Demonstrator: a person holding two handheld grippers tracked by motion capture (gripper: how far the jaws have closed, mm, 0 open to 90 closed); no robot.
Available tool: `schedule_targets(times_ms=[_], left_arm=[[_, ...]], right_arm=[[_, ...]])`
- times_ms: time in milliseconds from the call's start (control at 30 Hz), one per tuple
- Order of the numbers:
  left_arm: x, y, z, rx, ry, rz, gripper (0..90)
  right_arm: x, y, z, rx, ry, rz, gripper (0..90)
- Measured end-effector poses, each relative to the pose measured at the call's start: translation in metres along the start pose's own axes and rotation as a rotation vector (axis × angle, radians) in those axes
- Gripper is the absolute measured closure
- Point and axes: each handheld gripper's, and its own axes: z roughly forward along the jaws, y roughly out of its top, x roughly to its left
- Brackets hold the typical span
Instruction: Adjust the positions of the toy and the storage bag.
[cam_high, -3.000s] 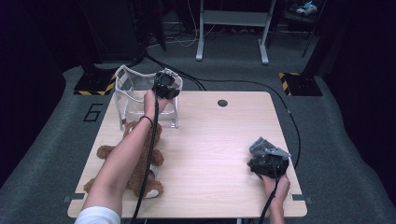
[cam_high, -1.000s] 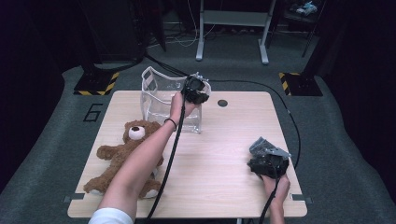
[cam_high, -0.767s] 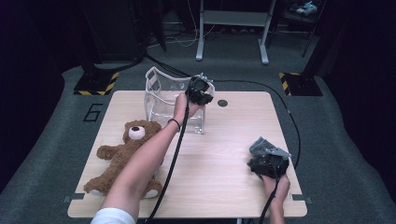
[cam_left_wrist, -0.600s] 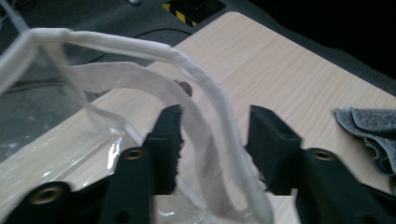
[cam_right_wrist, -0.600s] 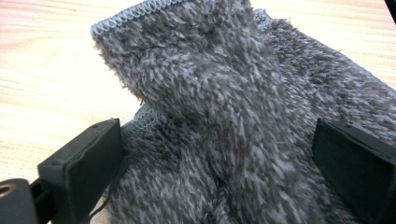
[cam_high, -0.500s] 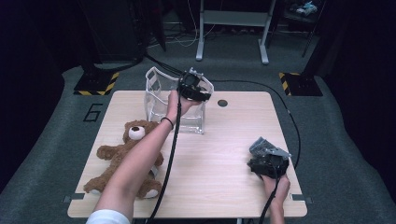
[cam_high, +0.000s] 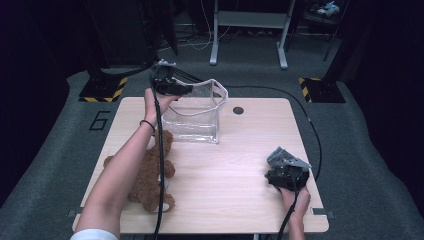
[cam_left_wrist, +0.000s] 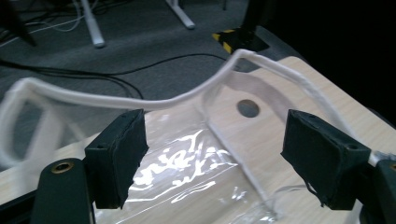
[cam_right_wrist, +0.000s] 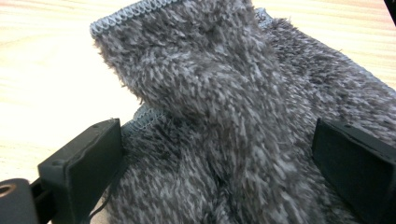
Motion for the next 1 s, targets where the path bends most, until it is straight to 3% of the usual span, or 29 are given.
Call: schedule_targets(times_ms=[33, 133, 367, 433, 467, 567, 700, 767, 800, 900, 1000], left_arm=[[0.005, 0.000, -0.004, 0.005, 0.026, 0.015, 20.9], [0.020, -0.004, -0.010, 0.031, 0.055, -0.001, 20.2], [0.046, -0.020, -0.009, 0.095, 0.071, -0.085, 15.2], [0.050, -0.023, -0.008, 0.112, 0.081, -0.081, 17.0], [0.052, -0.025, -0.007, 0.131, 0.089, -0.085, 20.4], [0.053, -0.027, -0.006, 0.116, 0.078, -0.102, 32.7], [0.052, -0.031, -0.004, 0.156, 0.090, -0.058, 55.0], [0.052, -0.033, -0.003, 0.155, 0.085, -0.058, 66.7], [0.052, -0.034, -0.002, 0.158, 0.073, -0.067, 66.7], [0.051, -0.038, 0.001, 0.139, 0.054, -0.089, 78.8], [0.047, -0.038, 0.004, 0.136, 0.051, -0.079, 82.4]], right_arm=[[0.000, 0.000, 0.000, 0.001, -0.001, 0.000, 2.2], [0.000, 0.000, 0.000, 0.003, -0.003, 0.000, 2.3], [0.001, 0.000, 0.000, 0.004, -0.007, 0.000, 2.3], [0.001, 0.000, 0.000, 0.004, -0.008, 0.000, 2.3], [0.001, 0.000, 0.000, 0.004, -0.008, 0.000, 2.3], [0.001, 0.000, 0.000, 0.004, -0.010, -0.001, 2.3], [0.001, 0.000, 0.000, 0.005, -0.012, -0.001, 2.3], [0.002, 0.000, 0.000, 0.005, -0.012, 0.000, 2.3], [0.002, 0.000, 0.000, 0.005, -0.012, 0.000, 2.3], [0.002, 0.000, 0.000, 0.003, -0.011, 0.001, 2.3], [0.002, 0.000, 0.000, 0.004, -0.011, 0.001, 2.4]])
